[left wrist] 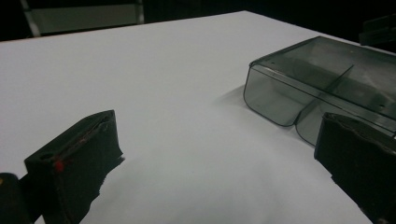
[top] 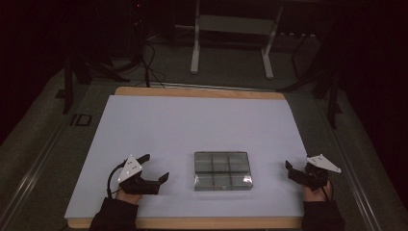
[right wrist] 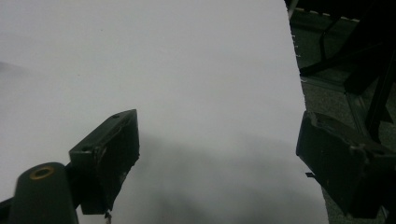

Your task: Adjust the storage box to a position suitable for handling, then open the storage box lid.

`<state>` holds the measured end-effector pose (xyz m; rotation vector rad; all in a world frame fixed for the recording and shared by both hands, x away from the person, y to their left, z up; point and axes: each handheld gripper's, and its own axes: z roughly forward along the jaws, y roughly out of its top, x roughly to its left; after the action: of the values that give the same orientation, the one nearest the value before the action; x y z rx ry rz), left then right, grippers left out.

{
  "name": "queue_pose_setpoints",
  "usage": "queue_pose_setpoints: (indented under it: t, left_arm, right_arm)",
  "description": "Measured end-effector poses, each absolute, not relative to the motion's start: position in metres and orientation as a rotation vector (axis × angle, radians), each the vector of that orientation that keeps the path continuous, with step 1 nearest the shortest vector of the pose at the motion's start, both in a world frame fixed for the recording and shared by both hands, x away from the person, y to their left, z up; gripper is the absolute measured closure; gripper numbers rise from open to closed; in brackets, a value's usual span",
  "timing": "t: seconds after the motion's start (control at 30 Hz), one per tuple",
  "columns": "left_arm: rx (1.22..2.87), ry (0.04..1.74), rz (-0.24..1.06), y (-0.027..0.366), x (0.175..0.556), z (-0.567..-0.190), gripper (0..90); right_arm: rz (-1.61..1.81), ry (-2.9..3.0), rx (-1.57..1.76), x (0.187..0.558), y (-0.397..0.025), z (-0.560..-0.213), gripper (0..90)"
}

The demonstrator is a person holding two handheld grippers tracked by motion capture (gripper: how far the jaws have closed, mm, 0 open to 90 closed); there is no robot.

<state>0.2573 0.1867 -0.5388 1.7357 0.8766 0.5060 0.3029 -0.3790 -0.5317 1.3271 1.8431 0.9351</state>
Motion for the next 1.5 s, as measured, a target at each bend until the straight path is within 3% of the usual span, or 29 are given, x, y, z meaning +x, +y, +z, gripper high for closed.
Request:
queue_pose_setpoints:
  t: [0.47, 0.97, 1.27, 1.5]
  left_arm:
    - [1.733, 0.916, 0.429, 0.19, 0.264, -0.539, 1.5]
    - [1.89, 0.849, 0.312, 0.184, 0.272, -0.537, 1.6]
    - [1.973, 0.791, 0.289, 0.17, 0.28, -0.533, 7.9]
    - [2.042, 0.73, 0.242, 0.152, 0.285, -0.534, 15.7]
  right_arm:
    - [0.939, 1.93, 1.373, 0.313, -0.38, -0.531, 11.4]
    - [1.065, 2.217, 1.175, 0.322, -0.355, -0.524, 13.0]
    - [1.139, 2.326, 1.035, 0.319, -0.337, -0.525, 15.0]
    - [1.196, 2.397, 0.976, 0.318, -0.328, -0.526, 24.9]
